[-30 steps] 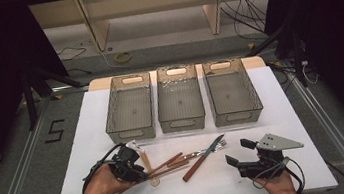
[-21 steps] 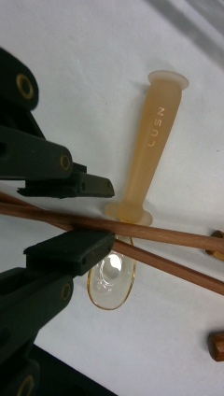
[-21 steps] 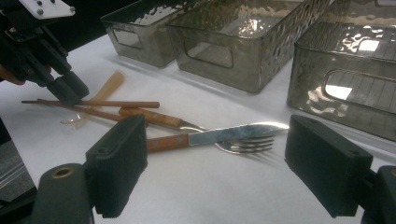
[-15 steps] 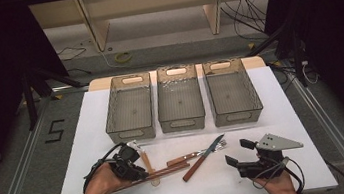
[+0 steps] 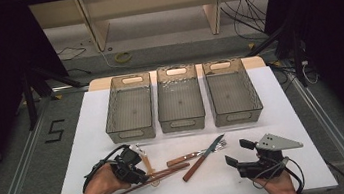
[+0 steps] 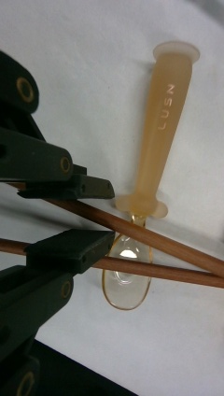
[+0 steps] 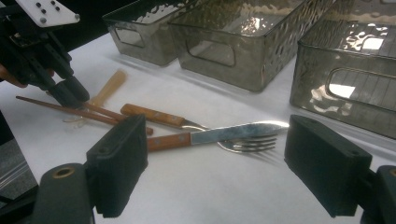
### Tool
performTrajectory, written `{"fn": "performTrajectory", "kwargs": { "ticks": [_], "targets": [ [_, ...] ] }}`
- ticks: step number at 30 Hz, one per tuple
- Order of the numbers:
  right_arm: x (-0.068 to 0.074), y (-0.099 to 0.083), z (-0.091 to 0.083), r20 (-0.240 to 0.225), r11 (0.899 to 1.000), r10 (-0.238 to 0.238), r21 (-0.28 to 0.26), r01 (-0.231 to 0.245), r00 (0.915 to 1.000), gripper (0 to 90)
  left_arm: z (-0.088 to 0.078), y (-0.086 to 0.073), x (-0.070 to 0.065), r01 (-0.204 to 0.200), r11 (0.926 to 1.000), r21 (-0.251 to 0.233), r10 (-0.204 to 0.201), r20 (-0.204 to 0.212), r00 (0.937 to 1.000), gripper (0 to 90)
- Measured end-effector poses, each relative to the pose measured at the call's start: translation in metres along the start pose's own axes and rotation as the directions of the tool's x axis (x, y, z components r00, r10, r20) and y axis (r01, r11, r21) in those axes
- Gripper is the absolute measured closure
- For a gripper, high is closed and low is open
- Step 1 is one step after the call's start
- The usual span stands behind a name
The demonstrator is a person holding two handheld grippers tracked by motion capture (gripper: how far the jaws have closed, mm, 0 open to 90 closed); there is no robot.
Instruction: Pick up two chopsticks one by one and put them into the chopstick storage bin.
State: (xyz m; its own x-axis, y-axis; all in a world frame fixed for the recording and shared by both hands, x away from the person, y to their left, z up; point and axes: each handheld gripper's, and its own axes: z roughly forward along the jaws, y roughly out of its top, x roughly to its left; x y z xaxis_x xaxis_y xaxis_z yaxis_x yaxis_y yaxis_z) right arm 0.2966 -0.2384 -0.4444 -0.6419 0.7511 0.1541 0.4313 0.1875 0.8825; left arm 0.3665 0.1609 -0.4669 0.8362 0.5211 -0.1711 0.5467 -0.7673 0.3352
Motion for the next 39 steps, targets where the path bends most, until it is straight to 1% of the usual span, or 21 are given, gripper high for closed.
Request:
{"fn": "performTrajectory", "kwargs": {
  "ticks": [1,6,7,8,11,12,18,19,21,23,24,25,28,29,32,33,35,38,39],
  "targets": [
    [0.000,0.000,0.000,0.001,1.000,0.000,0.000,0.000,1.0000,22.4,0.001,0.000,0.000,-0.010,0.9999,0.005,0.010,-0.006,0.9999,72.9],
    [0.000,0.000,0.000,0.003,1.000,0.001,0.004,-0.001,1.0000,22.5,0.001,-0.001,-0.001,-0.026,0.9997,0.003,0.026,-0.017,0.9995,75.9],
    [0.000,0.000,0.000,0.002,1.000,0.001,0.003,-0.001,1.0000,22.6,0.001,-0.001,-0.001,-0.037,0.9993,0.007,0.038,-0.020,0.9991,78.0],
    [0.000,0.000,0.000,0.002,1.000,0.001,0.003,-0.001,1.0000,22.6,0.000,-0.001,-0.001,-0.050,0.9987,0.014,0.050,-0.021,0.9985,78.0],
    [0.000,0.000,0.001,0.001,1.000,0.001,0.006,-0.001,1.0000,22.5,0.001,-0.002,-0.002,-0.061,0.9981,0.003,0.061,-0.018,0.9980,80.7],
    [0.000,0.000,0.001,0.001,1.000,0.002,0.006,-0.002,1.0000,22.5,0.000,-0.002,-0.002,-0.082,0.9966,0.013,0.082,-0.015,0.9965,82.0],
    [0.000,0.000,0.001,-0.001,1.000,0.000,0.008,0.000,1.0000,22.6,0.000,-0.003,-0.003,-0.098,0.9951,-0.006,0.098,-0.024,0.9949,83.2],
    [0.000,0.000,0.001,-0.002,1.000,0.001,0.008,-0.001,1.0000,22.6,-0.002,-0.003,-0.003,-0.109,0.9941,0.001,0.109,-0.028,0.9937,83.4],
    [0.000,0.000,0.001,-0.002,1.000,0.001,0.008,-0.001,1.0000,22.7,-0.004,-0.003,-0.003,-0.103,0.9944,-0.021,0.103,-0.035,0.9941,83.5],
    [0.000,0.000,0.001,-0.003,1.000,0.001,0.008,-0.001,1.0000,22.7,-0.008,-0.003,-0.003,-0.111,0.9933,-0.032,0.110,-0.036,0.9933,83.6],
    [0.000,0.000,0.001,-0.002,1.000,0.000,0.008,0.000,1.0000,22.7,-0.010,-0.003,-0.004,-0.111,0.9931,-0.038,0.109,-0.044,0.9930,83.6],
    [0.000,0.000,0.001,-0.002,1.000,0.001,0.007,-0.001,1.0000,22.7,-0.012,-0.003,-0.003,-0.120,0.9920,-0.040,0.118,-0.053,0.9916,83.6],
    [0.000,0.000,0.001,-0.001,1.000,0.002,0.008,-0.002,1.0000,22.8,-0.018,-0.003,-0.003,-0.106,0.9910,-0.081,0.100,-0.076,0.9921,83.7],
    [0.000,0.000,0.001,-0.001,1.000,0.000,0.008,0.000,1.0000,22.9,-0.020,-0.003,-0.002,-0.109,0.9898,-0.092,0.101,-0.087,0.9911,83.7],
    [0.000,0.000,0.001,0.002,1.000,0.000,0.008,0.000,1.0000,22.9,-0.026,-0.002,0.000,-0.096,0.9875,-0.125,0.083,-0.104,0.9911,83.7],
    [0.000,0.000,0.001,0.005,1.000,0.001,0.008,-0.001,1.0000,22.9,-0.029,-0.002,0.000,-0.084,0.9853,-0.149,0.069,-0.109,0.9917,83.7],
    [0.000,0.000,0.001,0.005,1.000,0.000,0.007,0.000,1.0000,22.9,-0.033,-0.001,0.001,-0.086,0.9822,-0.167,0.068,-0.113,0.9913,83.7],
    [0.000,0.000,0.000,0.005,1.000,0.004,-0.001,-0.004,1.0000,22.9,-0.039,0.000,0.003,-0.056,0.9737,-0.221,0.031,-0.115,0.9929,83.7],
    [0.000,0.000,-0.001,0.004,1.000,0.003,-0.003,-0.003,1.0000,22.9,-0.041,0.000,0.004,-0.057,0.9721,-0.228,0.031,-0.117,0.9927,83.6]
  ]
}}
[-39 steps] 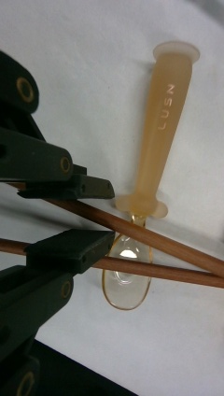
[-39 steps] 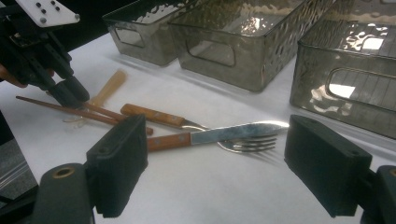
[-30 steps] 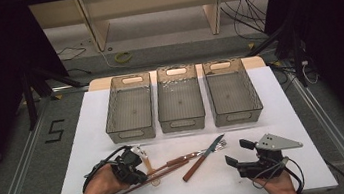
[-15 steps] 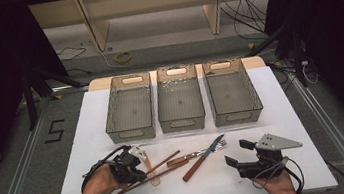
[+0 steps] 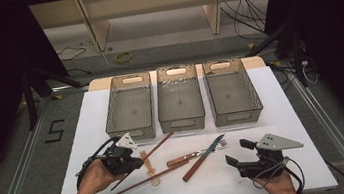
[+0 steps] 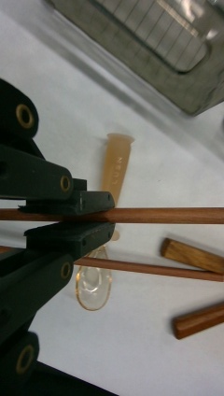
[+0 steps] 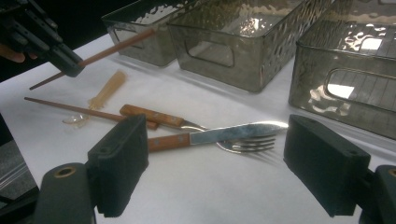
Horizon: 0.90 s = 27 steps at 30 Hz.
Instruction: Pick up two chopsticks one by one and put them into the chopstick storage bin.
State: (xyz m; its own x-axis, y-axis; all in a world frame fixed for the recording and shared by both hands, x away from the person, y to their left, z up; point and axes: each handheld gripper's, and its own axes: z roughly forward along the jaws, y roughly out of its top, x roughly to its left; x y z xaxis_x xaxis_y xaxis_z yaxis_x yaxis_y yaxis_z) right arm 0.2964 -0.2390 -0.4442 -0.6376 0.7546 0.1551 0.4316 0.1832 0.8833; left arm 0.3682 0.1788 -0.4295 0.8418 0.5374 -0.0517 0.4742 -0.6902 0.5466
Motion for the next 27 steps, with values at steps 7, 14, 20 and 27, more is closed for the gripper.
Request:
{"fn": "performTrajectory", "kwargs": {
  "ticks": [7,14,20,27],
  "targets": [
    [0.000,0.000,0.000,0.000,1.000,0.002,-0.002,-0.002,1.0000,22.9,-0.009,0.001,0.008,0.056,0.9957,-0.074,-0.056,-0.007,0.9984,83.7],
    [0.000,0.000,0.000,0.001,1.000,0.006,-0.001,-0.006,1.0000,22.9,-0.016,0.009,0.014,0.079,0.9898,-0.119,-0.082,-0.020,0.9964,83.7],
    [0.000,0.000,0.000,0.003,1.000,0.006,-0.001,-0.006,1.0000,22.9,-0.019,0.015,0.023,0.101,0.9845,-0.144,-0.104,-0.018,0.9944,83.7],
    [-0.001,0.000,0.000,0.003,1.000,0.007,-0.004,-0.007,1.0000,22.9,-0.028,0.025,0.035,0.117,0.9763,-0.182,-0.126,-0.040,0.9912,83.7]
  ]
}}
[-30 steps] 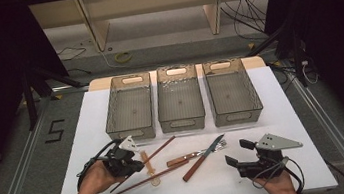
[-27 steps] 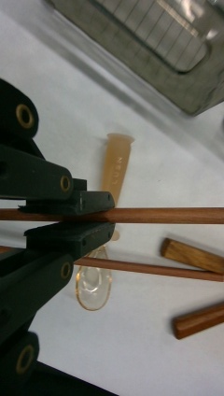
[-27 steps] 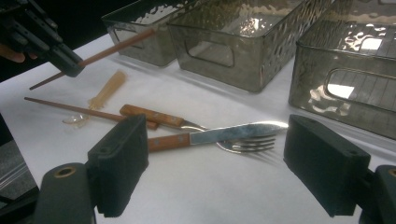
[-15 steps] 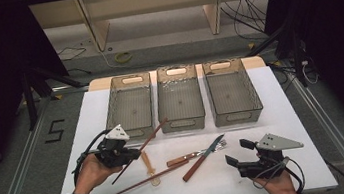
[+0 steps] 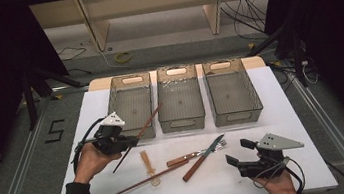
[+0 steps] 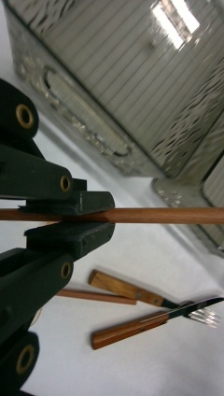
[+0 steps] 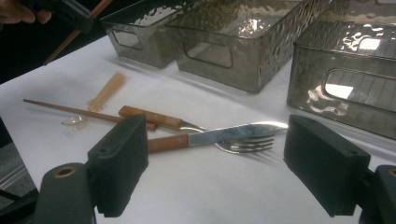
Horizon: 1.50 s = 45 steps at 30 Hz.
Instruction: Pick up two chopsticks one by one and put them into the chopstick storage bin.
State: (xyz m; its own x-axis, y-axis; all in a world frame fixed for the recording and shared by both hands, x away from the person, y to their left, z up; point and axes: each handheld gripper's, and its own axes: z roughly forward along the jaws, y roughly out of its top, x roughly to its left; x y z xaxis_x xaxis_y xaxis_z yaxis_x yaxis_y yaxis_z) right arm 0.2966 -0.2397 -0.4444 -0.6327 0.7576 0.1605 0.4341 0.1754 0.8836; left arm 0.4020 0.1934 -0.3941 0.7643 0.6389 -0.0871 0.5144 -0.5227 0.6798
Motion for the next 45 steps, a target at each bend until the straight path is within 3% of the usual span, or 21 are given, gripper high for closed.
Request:
{"fn": "performTrajectory", "kwargs": {
  "ticks": [14,22,35,45],
  "targets": [
    [-0.001,0.000,0.000,0.001,1.000,0.003,-0.002,-0.003,1.0000,22.9,-0.011,0.029,0.027,0.048,0.9962,-0.072,-0.052,-0.046,0.9976,83.7],
    [-0.001,0.000,0.000,0.001,1.000,0.004,-0.001,-0.004,1.0000,22.9,-0.015,0.044,0.037,0.042,0.9947,-0.094,-0.050,-0.085,0.9951,83.7],
    [-0.001,0.000,0.000,-0.002,1.000,0.006,-0.002,-0.006,1.0000,22.8,-0.011,0.066,0.054,0.047,0.9934,-0.105,-0.059,-0.118,0.9913,83.6],
    [-0.002,-0.001,0.001,-0.008,1.000,0.008,0.000,-0.008,0.9999,22.9,0.003,0.069,0.077,0.092,0.9886,-0.119,-0.110,-0.156,0.9816,83.6]
  ]
}}
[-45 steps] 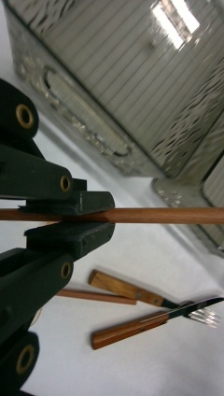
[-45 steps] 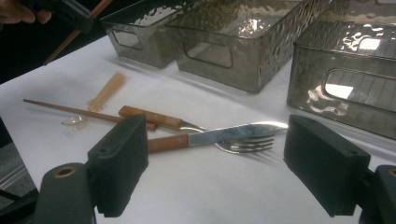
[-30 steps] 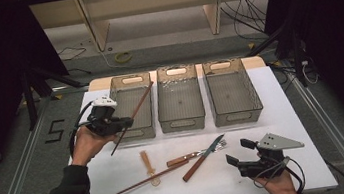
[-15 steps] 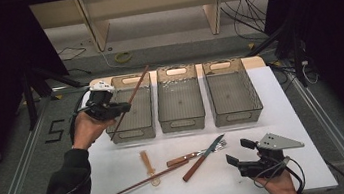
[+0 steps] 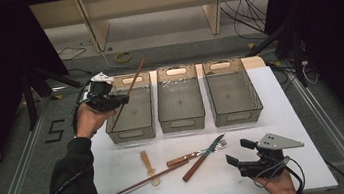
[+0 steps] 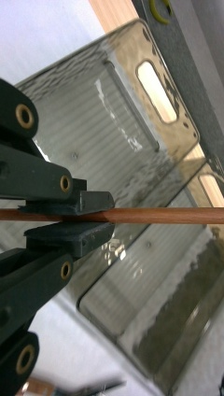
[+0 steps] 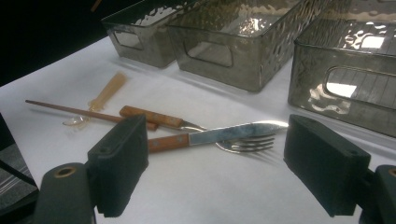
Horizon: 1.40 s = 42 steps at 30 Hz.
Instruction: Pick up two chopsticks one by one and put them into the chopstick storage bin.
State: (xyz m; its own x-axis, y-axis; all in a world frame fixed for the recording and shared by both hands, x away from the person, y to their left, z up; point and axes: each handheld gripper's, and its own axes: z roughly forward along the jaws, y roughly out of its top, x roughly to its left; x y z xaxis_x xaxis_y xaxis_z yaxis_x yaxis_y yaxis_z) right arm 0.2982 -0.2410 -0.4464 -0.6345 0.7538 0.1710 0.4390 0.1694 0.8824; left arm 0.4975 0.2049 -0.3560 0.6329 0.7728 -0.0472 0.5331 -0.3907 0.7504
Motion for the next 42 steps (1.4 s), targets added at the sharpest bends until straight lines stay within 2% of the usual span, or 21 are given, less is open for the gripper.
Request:
{"fn": "performTrajectory", "kwargs": {
  "ticks": [5,8,12,19,24,33,39,42],
  "targets": [
    [0.000,0.000,0.000,-0.003,1.000,0.001,0.001,-0.001,1.0000,22.8,0.006,-0.001,0.007,0.025,0.9992,-0.030,-0.026,-0.025,0.9994,83.6],
    [0.000,0.000,0.000,-0.002,1.000,0.000,0.001,0.000,1.0000,22.8,0.010,-0.003,0.008,0.017,0.9997,-0.019,-0.018,-0.043,0.9989,83.6],
    [0.000,0.000,0.000,-0.005,1.000,0.000,-0.003,0.000,1.0000,22.8,0.017,-0.008,0.013,0.047,0.9987,-0.021,-0.048,-0.048,0.9977,83.6],
    [0.000,0.000,0.000,-0.007,1.000,0.000,-0.004,0.000,1.0000,22.8,0.026,-0.017,0.017,0.050,0.9987,-0.005,-0.050,-0.068,0.9964,83.5],
    [0.000,-0.001,-0.001,-0.007,1.000,0.001,-0.003,-0.001,1.0000,22.8,0.028,-0.023,0.019,0.065,0.9979,0.005,-0.064,-0.069,0.9956,83.5],
    [0.001,-0.001,0.000,-0.009,1.000,-0.001,0.002,0.001,1.0000,22.7,0.035,-0.027,0.017,0.064,0.9977,0.023,-0.062,-0.075,0.9953,83.2],
    [0.001,-0.001,0.000,-0.008,1.000,0.000,0.000,0.000,1.0000,22.7,0.044,-0.032,0.018,0.060,0.9966,0.056,-0.055,-0.086,0.9947,82.2],
    [0.001,-0.001,0.000,-0.008,1.000,-0.001,0.002,0.001,1.0000,22.7,0.044,-0.033,0.017,0.074,0.9953,0.061,-0.070,-0.068,0.9952,76.3]
  ]
}}
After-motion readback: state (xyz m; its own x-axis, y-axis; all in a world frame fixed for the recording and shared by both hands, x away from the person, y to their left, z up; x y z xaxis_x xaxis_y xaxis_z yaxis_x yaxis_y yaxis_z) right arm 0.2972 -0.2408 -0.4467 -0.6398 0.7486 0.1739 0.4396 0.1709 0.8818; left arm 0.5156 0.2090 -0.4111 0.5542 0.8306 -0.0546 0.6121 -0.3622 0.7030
